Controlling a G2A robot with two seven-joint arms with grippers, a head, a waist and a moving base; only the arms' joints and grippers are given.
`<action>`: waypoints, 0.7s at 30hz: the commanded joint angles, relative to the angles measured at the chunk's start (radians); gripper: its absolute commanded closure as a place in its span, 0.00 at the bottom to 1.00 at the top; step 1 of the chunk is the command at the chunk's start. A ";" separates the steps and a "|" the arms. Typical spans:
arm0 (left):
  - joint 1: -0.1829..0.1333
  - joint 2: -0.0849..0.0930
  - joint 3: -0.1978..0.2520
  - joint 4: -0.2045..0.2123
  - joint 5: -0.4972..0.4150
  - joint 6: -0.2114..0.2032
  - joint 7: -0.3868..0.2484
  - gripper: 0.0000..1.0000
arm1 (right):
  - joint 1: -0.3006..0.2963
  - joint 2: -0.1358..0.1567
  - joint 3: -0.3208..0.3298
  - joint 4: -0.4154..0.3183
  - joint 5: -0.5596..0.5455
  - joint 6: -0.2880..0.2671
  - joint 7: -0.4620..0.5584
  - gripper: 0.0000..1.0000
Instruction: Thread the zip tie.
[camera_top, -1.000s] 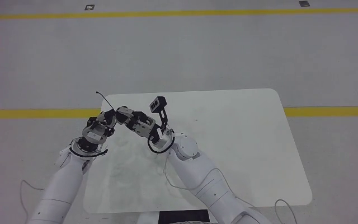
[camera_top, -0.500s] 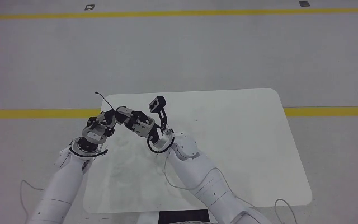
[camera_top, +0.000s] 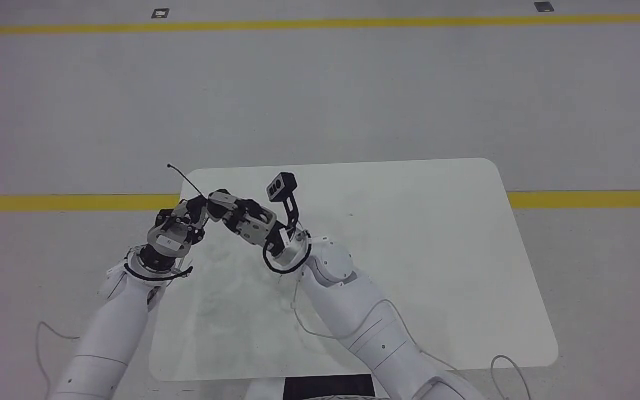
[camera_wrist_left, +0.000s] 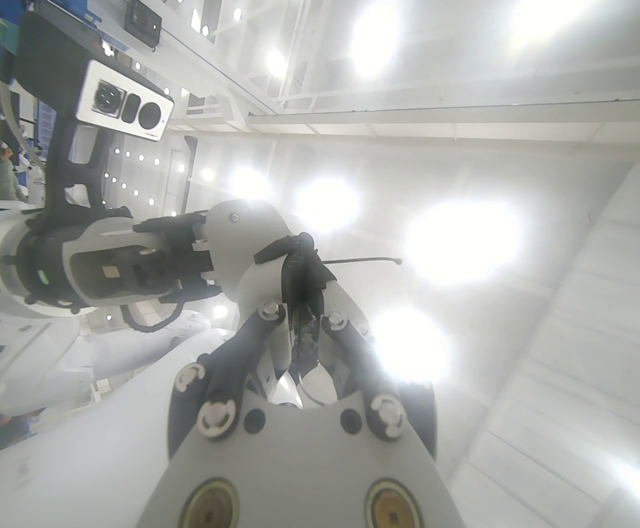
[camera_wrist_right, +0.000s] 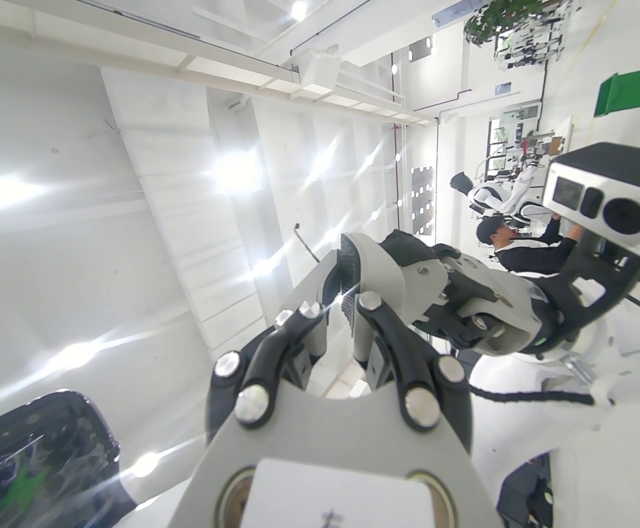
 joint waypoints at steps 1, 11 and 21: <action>0.000 0.000 0.000 0.000 0.000 0.000 0.000 1.00 | -0.001 0.000 0.003 0.006 -0.008 0.000 -0.004 1.00; 0.000 0.000 0.000 0.000 0.000 0.000 0.000 1.00 | -0.003 0.000 0.005 0.023 -0.023 0.000 -0.016 1.00; 0.000 0.000 0.000 0.000 0.000 0.000 0.000 1.00 | -0.016 0.006 0.011 -0.021 -0.019 0.000 0.002 0.90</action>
